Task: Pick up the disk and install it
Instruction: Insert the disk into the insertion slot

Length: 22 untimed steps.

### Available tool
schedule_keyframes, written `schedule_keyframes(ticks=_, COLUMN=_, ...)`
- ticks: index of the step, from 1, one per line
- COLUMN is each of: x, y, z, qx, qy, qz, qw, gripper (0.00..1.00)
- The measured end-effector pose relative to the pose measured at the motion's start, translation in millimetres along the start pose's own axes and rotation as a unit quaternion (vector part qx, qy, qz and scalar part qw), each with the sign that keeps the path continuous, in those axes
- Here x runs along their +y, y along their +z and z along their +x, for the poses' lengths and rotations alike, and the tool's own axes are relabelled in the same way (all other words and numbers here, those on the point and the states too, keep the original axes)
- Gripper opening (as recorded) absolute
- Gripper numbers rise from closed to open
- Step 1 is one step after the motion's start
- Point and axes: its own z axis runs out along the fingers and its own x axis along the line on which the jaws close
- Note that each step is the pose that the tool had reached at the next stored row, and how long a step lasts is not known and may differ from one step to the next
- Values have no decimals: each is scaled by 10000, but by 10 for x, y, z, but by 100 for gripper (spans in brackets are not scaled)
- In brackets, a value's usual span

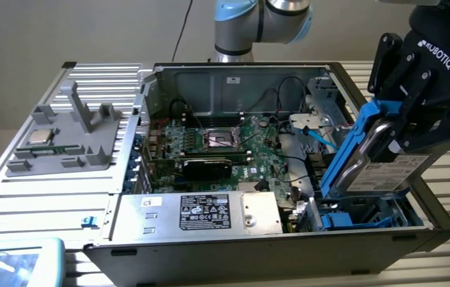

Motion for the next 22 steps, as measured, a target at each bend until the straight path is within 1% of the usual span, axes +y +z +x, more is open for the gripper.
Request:
schedule_keyframes(ticks=2, x=3, y=7, z=-8, qx=13, qy=-23, qz=3, qw=10000, gripper=37)
schedule_keyframes(ticks=6, x=5, y=24, z=-9, qx=15, qy=-56, qz=4, qw=10000, gripper=37)
schedule_keyframes(ticks=22, x=-1, y=149, z=9, qx=16, qy=-68, qz=3, qw=10000, gripper=37)
